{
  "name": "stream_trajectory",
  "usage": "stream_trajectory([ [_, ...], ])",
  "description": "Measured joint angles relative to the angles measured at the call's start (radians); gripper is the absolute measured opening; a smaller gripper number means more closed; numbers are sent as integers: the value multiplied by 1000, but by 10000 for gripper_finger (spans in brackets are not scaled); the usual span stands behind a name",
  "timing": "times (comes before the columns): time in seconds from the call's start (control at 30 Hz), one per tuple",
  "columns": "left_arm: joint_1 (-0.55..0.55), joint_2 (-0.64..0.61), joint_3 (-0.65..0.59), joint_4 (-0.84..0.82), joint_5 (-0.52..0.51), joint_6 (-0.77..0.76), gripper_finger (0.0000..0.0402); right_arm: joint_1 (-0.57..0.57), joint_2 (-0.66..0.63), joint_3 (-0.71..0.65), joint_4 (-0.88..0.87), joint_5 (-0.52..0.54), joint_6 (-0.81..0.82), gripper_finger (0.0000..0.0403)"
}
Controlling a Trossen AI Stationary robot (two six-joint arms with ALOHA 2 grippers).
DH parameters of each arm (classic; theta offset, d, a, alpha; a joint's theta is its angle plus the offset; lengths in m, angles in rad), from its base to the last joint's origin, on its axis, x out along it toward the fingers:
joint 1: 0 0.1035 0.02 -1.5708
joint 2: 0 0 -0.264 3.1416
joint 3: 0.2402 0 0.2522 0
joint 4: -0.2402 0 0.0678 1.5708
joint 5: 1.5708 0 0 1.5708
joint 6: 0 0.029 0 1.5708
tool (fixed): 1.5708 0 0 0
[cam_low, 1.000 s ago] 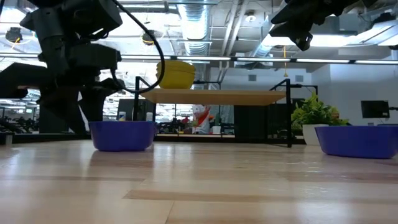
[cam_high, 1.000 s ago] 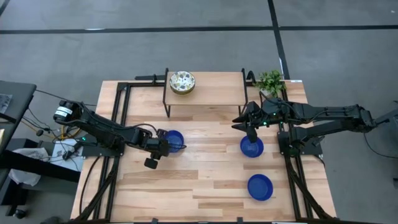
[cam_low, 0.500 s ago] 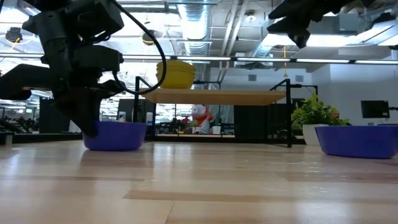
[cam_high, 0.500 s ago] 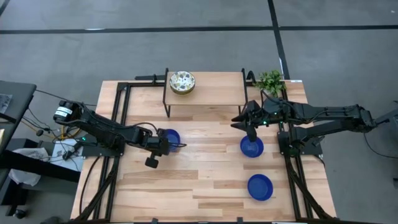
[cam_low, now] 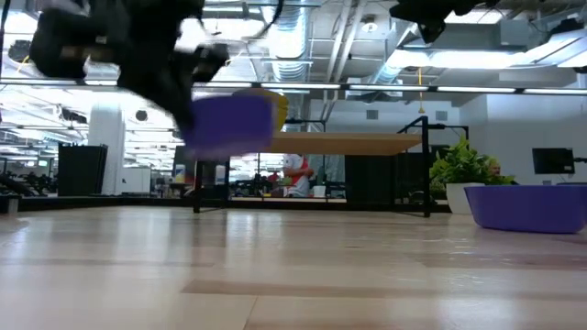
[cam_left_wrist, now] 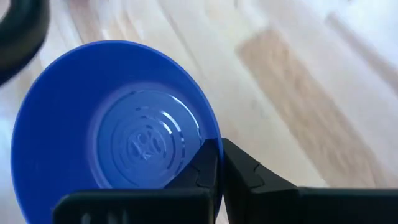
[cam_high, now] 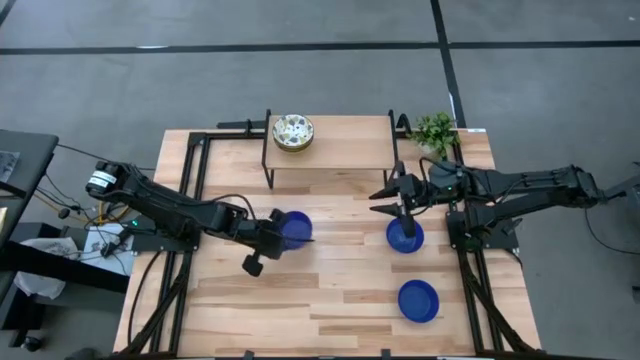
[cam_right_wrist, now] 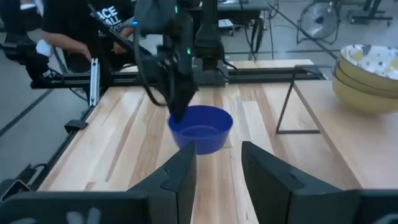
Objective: Pick & Place Mini bowls
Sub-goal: Put the top left blue bowl on the shelf
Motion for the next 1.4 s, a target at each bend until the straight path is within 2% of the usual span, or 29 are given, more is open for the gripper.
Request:
stream_trajectory([
  [0.23,-17,0,125,2,-2,78,4,28,5,4,-3,0,-18,117],
  [0.4,-17,0,171,2,-4,78,4,62,99,106,-65,-2,-98,117],
  [0.67,-44,0,209,-9,-6,78,4,81,375,454,-545,35,-364,116],
  [0.77,-68,0,210,-18,-8,77,4,81,459,567,-649,34,-450,113],
  [0.97,-117,0,211,-113,-22,56,4,83,579,748,-678,23,-607,99],
  [1.1,-142,0,211,-140,-23,56,4,88,652,839,-675,22,-635,96],
  [1.4,-161,0,211,-186,-36,56,4,156,811,929,-691,20,-700,97],
])
